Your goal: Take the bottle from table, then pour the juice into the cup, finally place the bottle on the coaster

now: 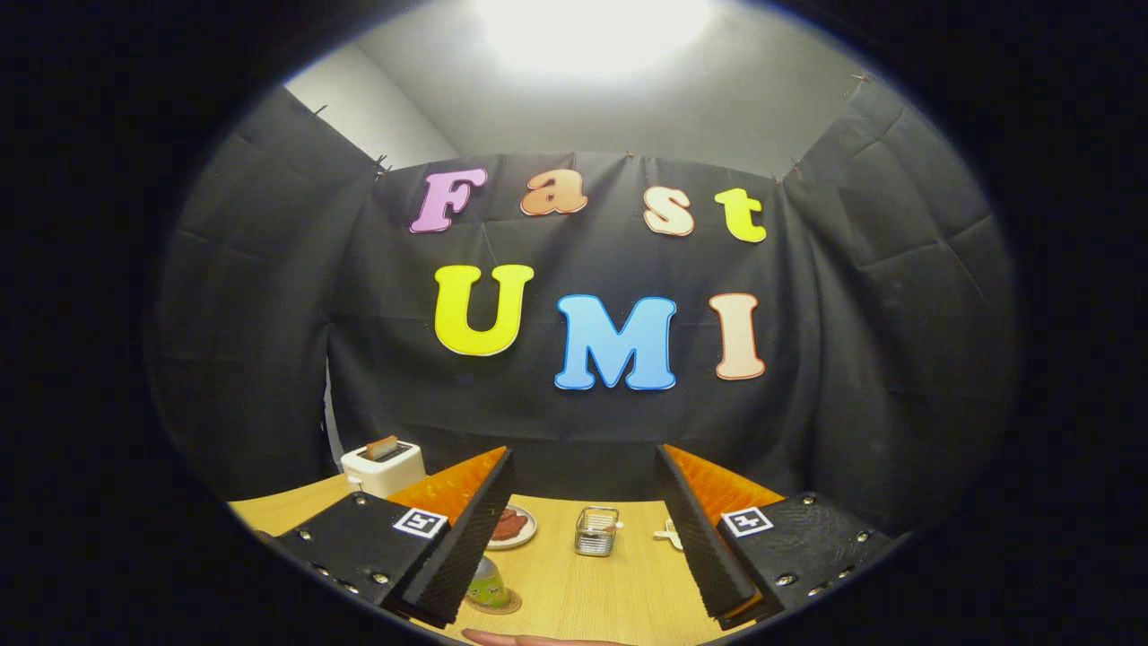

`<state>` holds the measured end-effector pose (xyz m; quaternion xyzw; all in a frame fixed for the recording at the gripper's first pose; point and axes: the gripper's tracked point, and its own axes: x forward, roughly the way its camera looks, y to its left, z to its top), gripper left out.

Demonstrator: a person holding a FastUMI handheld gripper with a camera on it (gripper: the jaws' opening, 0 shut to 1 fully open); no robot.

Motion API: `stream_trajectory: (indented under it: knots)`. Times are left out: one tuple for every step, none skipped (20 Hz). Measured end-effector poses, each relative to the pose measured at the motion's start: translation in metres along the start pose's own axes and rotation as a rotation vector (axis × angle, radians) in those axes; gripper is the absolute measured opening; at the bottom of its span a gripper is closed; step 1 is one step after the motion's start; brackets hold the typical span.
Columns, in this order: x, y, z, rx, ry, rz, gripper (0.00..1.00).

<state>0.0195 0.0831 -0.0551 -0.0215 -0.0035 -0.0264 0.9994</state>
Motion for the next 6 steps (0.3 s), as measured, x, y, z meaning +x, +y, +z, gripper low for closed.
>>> stream_trajectory:
  knots:
    - [-0.002,-0.005,0.001,-0.006,0.005,-0.004,0.95]
    - [-0.004,-0.009,0.001,-0.008,0.007,-0.001,0.96]
    - [-0.008,-0.010,0.002,-0.004,0.008,0.001,0.96]
    - [-0.009,-0.012,0.002,0.001,0.008,0.005,0.96]
    - [-0.011,-0.014,0.001,0.003,0.011,0.009,0.96]
    - [-0.013,-0.018,0.000,0.001,0.016,0.008,0.96]
